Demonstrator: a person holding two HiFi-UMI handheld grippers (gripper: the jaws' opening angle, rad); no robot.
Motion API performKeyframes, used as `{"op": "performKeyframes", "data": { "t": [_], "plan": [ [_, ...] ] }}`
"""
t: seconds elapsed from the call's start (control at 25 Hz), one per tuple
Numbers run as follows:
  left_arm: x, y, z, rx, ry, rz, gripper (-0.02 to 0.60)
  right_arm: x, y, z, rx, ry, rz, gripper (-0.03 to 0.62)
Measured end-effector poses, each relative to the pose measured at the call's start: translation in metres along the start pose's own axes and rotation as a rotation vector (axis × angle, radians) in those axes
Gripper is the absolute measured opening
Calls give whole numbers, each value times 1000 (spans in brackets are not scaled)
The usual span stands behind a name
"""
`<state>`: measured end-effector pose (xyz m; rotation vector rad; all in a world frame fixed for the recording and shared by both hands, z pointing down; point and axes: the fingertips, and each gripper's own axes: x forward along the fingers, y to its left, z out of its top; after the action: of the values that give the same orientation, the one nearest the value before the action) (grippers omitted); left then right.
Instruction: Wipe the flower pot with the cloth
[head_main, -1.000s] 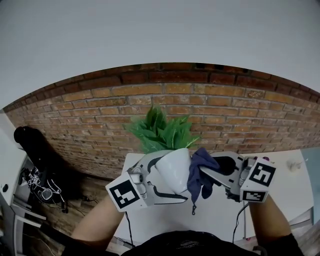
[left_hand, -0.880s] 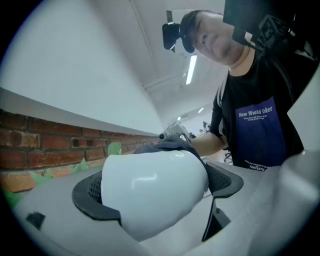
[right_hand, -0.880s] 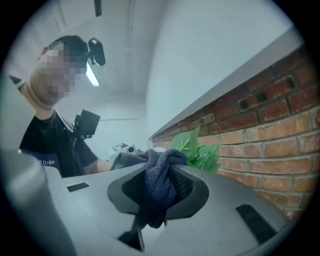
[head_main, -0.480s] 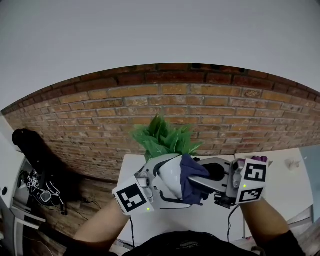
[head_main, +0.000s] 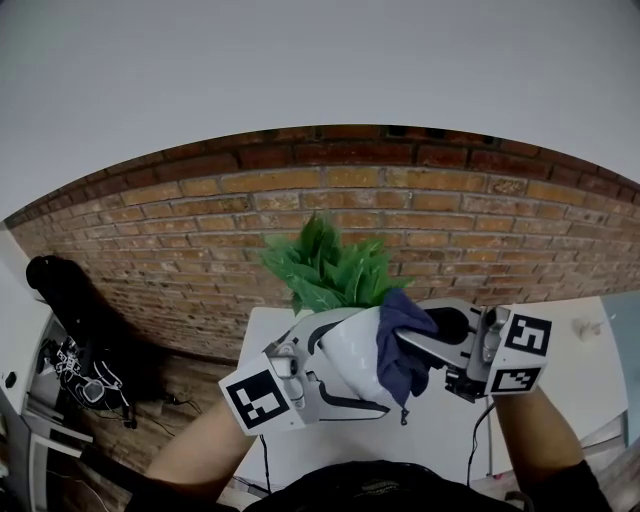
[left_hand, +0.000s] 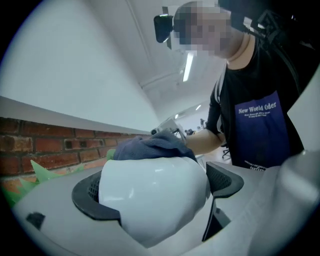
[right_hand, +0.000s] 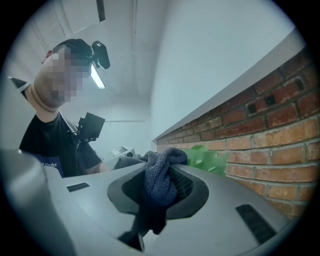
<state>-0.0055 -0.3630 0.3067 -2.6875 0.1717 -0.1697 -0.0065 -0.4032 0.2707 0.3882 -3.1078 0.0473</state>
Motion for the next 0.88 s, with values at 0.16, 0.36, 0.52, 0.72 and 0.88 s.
{"op": "performKeyframes", "data": {
  "t": [0.16, 0.36, 0.52, 0.72, 0.88],
  "plan": [
    [-15, 13, 16, -198, -128, 50, 554, -11, -13, -7, 43, -8, -40, 61],
    [-28, 30, 27, -284, -237, 70, 554, -15, -7, -22, 84, -7, -43, 61],
    [-33, 39, 29, -309, -299, 89, 554, -15, 0, -25, 88, -5, -32, 61],
    [-35, 43, 31, -364, -329, 94, 556, -18, 7, -19, 72, -12, -30, 61],
    [-35, 47, 32, -406, -368, 111, 566, -17, 8, -9, 70, -32, -34, 58]
  ]
}}
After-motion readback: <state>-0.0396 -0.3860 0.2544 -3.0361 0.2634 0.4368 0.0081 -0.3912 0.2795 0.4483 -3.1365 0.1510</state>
